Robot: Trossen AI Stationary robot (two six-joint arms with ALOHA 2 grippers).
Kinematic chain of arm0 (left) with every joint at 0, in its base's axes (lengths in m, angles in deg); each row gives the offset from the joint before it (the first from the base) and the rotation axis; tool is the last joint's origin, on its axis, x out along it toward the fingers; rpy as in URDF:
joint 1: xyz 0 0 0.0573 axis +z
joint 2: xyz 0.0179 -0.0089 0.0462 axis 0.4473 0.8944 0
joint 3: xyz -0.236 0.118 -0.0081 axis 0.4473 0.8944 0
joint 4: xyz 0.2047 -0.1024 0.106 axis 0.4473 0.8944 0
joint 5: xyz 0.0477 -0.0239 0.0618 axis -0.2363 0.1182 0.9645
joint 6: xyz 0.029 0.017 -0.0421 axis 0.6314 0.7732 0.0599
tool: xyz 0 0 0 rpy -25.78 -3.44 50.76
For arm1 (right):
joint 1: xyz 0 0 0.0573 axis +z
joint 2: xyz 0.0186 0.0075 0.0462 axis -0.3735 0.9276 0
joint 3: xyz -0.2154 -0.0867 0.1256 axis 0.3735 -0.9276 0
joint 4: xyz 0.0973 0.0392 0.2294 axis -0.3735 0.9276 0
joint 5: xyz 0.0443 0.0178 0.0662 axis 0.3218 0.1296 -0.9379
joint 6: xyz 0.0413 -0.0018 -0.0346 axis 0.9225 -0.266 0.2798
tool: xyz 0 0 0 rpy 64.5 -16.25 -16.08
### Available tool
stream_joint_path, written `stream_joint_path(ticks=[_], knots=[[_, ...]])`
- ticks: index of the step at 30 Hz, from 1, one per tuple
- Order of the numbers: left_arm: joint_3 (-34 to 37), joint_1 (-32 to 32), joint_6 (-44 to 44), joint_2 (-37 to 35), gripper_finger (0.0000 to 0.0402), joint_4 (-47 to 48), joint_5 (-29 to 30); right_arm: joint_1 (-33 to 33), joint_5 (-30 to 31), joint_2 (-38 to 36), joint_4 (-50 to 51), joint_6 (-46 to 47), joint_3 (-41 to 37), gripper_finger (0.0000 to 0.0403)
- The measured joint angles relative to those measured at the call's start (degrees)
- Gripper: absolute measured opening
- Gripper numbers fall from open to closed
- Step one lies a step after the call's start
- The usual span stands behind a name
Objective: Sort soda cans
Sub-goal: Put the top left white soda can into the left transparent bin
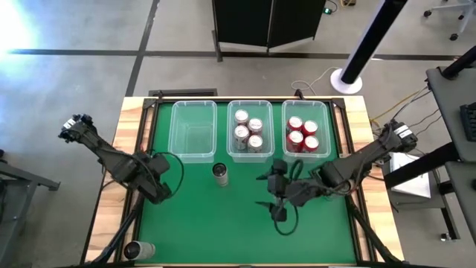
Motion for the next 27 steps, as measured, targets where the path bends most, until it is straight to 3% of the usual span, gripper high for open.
stream_joint_path(ticks=[4,18,27], knots=[[3.1,2.0,-1.8,-4.7,0.0361,0.1,-0.3,1.7,1.6,0.4,0.0,0.8,0.0,0.0365],[7.5,4.2,10.3,-13.8,0.0361,0.0,-2.7,1.8,2.5,0.4,-0.2,1.8,0.0,0.0365],[15.0,4.2,11.7,-15.8,0.0360,0.0,-13.3,1.8,2.4,0.4,0.0,2.9,-0.2,0.0365]])
